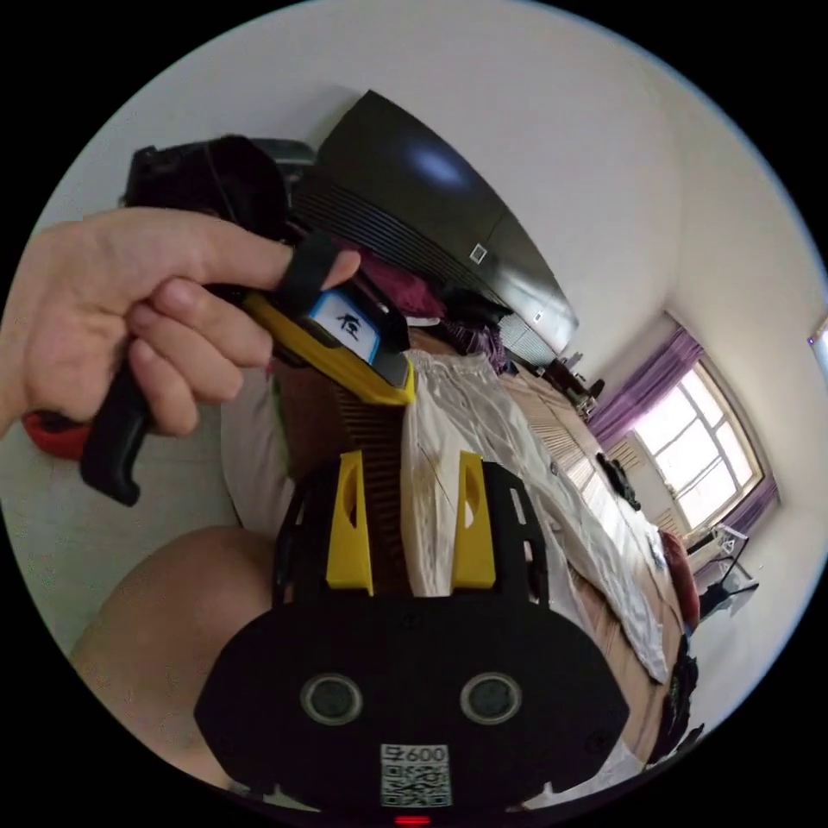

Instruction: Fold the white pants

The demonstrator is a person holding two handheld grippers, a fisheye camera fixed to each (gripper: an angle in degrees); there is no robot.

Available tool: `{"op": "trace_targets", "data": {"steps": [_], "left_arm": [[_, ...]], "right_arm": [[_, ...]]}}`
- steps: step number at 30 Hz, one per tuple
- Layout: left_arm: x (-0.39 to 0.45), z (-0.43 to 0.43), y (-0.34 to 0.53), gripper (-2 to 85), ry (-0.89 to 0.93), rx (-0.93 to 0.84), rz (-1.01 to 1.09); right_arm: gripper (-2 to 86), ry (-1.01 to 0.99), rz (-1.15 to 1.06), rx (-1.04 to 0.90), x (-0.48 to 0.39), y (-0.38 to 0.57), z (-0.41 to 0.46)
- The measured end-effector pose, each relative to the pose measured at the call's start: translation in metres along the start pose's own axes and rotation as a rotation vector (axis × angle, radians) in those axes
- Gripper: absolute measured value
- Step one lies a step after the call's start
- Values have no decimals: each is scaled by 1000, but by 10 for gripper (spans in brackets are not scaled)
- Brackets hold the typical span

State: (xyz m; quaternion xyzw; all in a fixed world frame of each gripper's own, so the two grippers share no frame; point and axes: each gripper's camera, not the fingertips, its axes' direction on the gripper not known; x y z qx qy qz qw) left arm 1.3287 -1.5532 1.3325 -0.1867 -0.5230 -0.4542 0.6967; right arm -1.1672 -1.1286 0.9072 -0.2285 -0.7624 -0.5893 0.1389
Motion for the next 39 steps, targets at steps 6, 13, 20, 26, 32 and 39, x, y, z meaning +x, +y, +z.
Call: {"op": "trace_targets", "data": {"steps": [6,13,20,26,32,39], "left_arm": [[25,-12,-9,114,38,-31,-46],[41,1,-16,141,249,-49,-168],[53,-8,-23,28,238,96,-302],[81,-7,-18,15,212,46,-251],[109,7,0,12,185,32,-246],[142,36,24,10,54,-18,-176]], "right_arm": [[2,20,137,-108,-1,22,48],[-8,42,104,-88,-25,39,65],[-8,23,84,-134,-22,40,80],[-8,-128,94,-236,39,82,71],[-8,27,28,-342,89,149,26],[-3,159,71,-397,149,202,-42]]}}
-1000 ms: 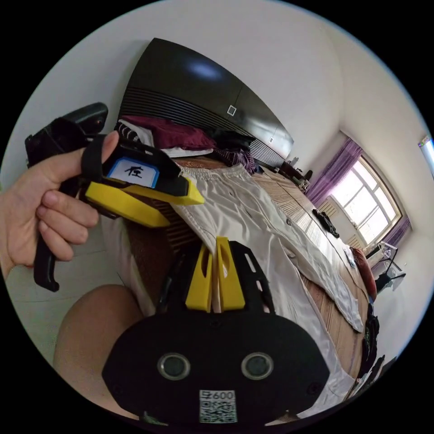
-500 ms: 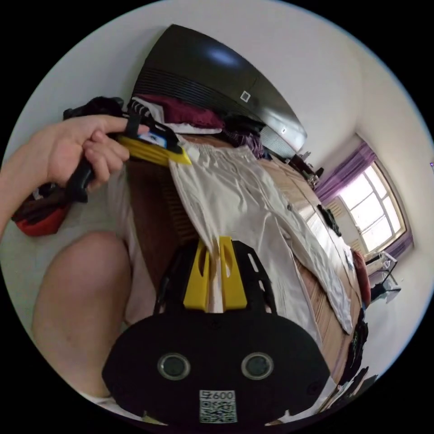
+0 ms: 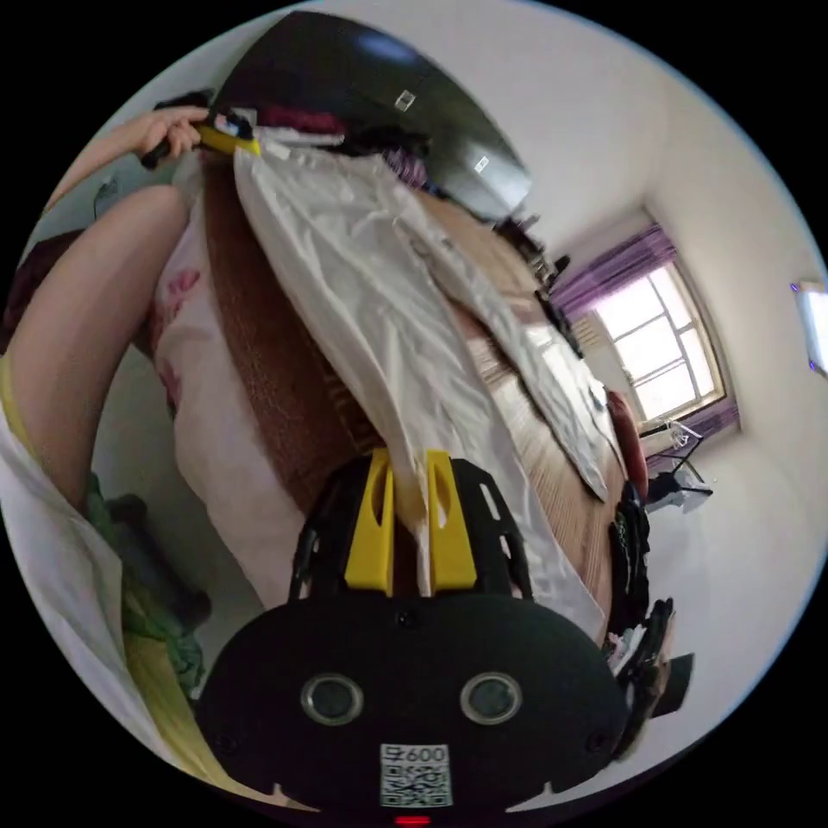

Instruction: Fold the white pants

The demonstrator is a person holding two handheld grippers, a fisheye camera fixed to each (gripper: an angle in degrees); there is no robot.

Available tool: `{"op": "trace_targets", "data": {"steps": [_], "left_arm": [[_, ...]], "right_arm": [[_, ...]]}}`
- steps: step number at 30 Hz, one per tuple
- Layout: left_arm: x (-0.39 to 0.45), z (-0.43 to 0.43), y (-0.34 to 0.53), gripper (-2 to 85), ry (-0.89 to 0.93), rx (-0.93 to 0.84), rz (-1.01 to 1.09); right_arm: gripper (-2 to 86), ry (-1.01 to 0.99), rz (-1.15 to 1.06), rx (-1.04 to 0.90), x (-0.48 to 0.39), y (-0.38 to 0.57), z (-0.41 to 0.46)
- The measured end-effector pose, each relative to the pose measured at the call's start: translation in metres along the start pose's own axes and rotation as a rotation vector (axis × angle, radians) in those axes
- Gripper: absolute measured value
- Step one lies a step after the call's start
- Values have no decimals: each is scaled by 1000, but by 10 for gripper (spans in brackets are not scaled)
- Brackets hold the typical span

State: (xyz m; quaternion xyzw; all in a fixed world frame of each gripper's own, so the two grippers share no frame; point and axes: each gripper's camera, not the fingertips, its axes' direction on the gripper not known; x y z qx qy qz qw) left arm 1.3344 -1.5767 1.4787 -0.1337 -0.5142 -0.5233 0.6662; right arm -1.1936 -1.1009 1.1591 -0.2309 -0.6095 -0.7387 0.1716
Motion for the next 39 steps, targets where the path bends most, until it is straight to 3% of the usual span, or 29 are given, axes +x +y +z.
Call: {"op": "trace_targets", "data": {"steps": [5,8,12,17,27,32,36,39], "left_arm": [[5,23,28,9,9,34,-41],[16,36,49,10,-34,32,-22],[28,49,74,11,-86,2,10],[35,56,112,11,-142,1,24],[32,66,183,9,-141,41,23],[59,69,212,10,-175,17,164],[70,57,235,12,-45,36,228],[83,43,256,14,-99,35,319]], "right_arm": [[-8,261,-26,-268,43,24,6],[-8,246,15,-338,80,41,-3],[-8,206,110,-321,138,48,-38],[-9,116,47,-149,201,43,-109],[-9,89,74,-104,277,-8,-183],[-8,39,71,-98,314,-69,-216],[-9,-28,78,-100,346,-113,-237],[-9,-123,80,-83,381,-148,-257]]}}
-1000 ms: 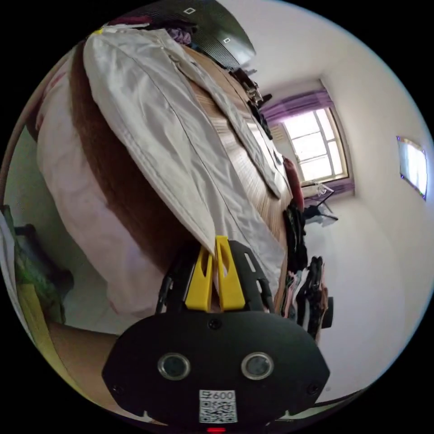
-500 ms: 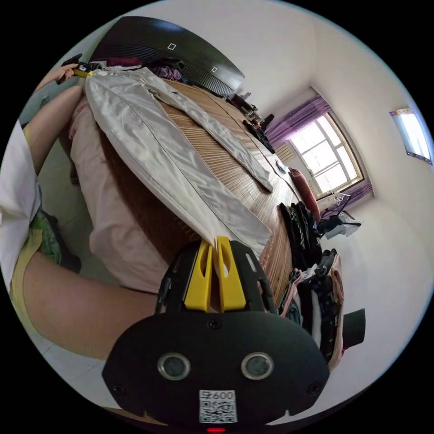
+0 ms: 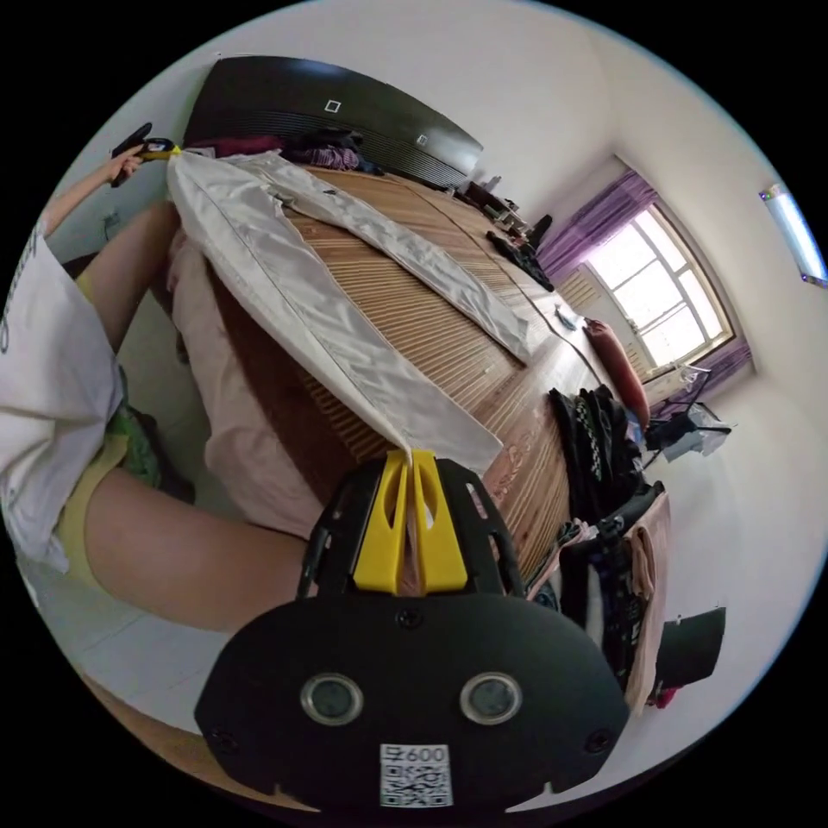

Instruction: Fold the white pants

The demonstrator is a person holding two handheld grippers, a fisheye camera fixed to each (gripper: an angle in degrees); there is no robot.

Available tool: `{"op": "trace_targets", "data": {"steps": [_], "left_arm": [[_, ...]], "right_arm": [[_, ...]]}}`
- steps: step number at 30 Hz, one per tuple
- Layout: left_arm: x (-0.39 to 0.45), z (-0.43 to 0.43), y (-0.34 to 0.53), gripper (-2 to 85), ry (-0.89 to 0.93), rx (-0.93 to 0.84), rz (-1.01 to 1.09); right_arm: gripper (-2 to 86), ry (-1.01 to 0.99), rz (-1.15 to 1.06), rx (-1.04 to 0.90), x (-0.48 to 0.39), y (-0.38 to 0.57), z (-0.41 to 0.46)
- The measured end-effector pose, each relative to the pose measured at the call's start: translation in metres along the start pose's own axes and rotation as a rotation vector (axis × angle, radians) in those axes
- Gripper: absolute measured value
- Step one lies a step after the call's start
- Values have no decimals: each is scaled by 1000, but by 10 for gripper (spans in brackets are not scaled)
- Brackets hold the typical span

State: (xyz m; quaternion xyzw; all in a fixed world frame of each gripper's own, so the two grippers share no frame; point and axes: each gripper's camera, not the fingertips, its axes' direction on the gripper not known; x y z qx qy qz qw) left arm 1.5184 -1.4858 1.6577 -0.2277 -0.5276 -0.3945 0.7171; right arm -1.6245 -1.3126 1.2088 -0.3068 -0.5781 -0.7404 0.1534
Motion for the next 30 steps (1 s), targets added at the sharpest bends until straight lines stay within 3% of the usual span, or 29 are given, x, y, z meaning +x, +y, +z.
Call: {"op": "trace_targets", "data": {"steps": [6,8,11,15,19,24,30], "left_arm": [[15,-29,37,15,48,9,50],[29,-39,48,16,3,-33,152],[41,-44,55,16,-82,-87,205],[45,-31,32,16,-43,-85,237],[45,32,-38,16,7,-114,266],[11,149,-144,15,-64,-215,153],[-93,291,-222,15,-180,-276,-22]], "right_arm": [[-9,-99,-53,48,48,-87,-66],[-9,-98,-45,56,64,-124,-86],[-8,-64,-48,57,77,-169,-103],[-8,-61,-52,46,106,-240,-96],[-8,18,-34,-8,162,-346,-41],[-8,59,-74,-113,231,-484,77],[-8,-99,36,-422,286,-635,278]]}}
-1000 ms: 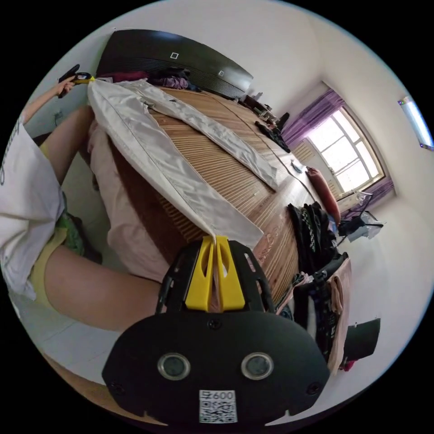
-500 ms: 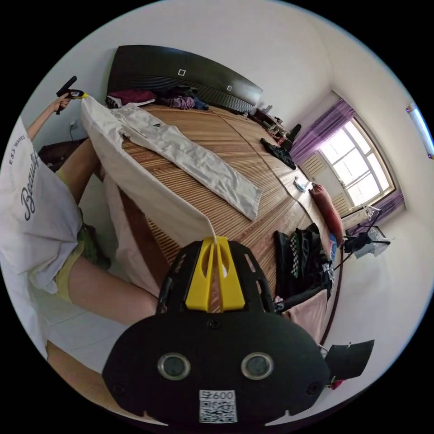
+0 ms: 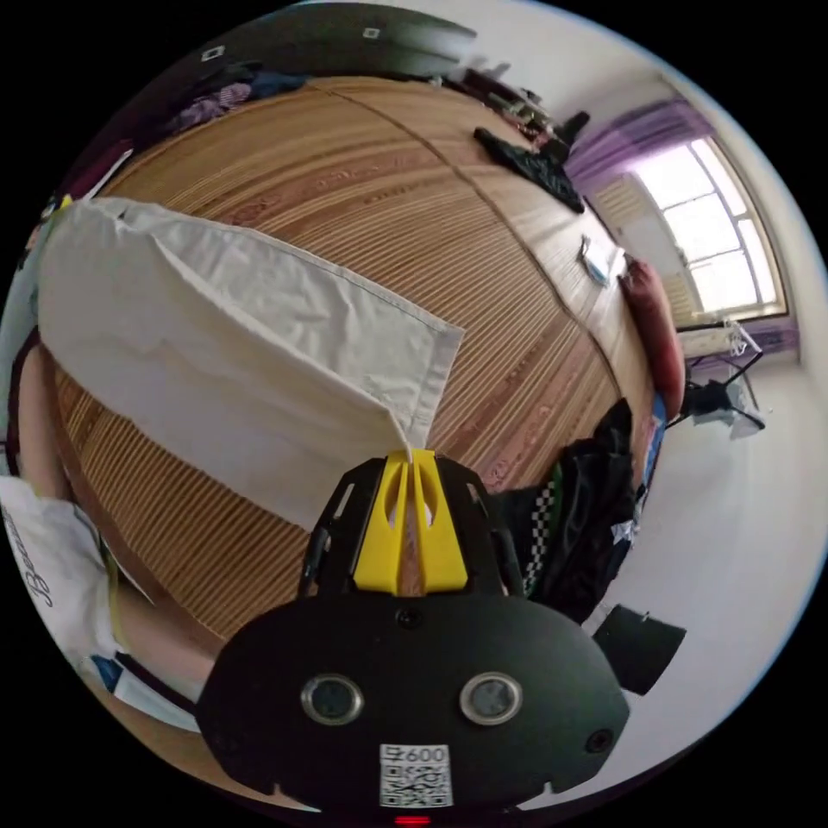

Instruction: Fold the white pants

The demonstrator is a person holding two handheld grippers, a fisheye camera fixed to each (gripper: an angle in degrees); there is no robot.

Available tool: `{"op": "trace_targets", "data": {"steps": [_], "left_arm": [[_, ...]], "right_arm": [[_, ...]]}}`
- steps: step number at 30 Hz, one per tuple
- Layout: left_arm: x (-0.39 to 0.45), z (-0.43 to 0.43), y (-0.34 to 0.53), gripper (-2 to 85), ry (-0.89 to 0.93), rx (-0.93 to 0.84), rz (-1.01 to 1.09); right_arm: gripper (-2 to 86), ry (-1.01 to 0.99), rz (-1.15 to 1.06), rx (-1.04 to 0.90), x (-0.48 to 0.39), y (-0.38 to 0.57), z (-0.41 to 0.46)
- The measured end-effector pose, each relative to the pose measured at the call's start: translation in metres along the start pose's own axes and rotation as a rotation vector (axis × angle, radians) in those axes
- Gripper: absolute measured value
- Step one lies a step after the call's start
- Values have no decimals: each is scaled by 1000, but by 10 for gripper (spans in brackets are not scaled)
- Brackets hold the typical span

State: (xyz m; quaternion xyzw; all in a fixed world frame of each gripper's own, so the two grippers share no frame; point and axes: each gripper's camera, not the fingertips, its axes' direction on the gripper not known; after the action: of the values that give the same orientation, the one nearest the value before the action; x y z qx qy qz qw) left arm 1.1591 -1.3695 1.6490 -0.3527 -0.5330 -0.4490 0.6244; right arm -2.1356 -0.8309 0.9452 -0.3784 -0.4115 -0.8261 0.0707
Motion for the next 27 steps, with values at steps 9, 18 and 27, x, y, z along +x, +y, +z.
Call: {"op": "trace_targets", "data": {"steps": [9,18,27], "left_arm": [[-94,47,22,15,200,76,40],[-148,138,-41,26,-2,28,49],[-87,216,46,90,-802,585,394]], "right_arm": [[-8,37,-102,-8,4,-104,7],[-1,-60,88,-8,65,-206,15],[-6,27,398,191,21,-173,43]]}}
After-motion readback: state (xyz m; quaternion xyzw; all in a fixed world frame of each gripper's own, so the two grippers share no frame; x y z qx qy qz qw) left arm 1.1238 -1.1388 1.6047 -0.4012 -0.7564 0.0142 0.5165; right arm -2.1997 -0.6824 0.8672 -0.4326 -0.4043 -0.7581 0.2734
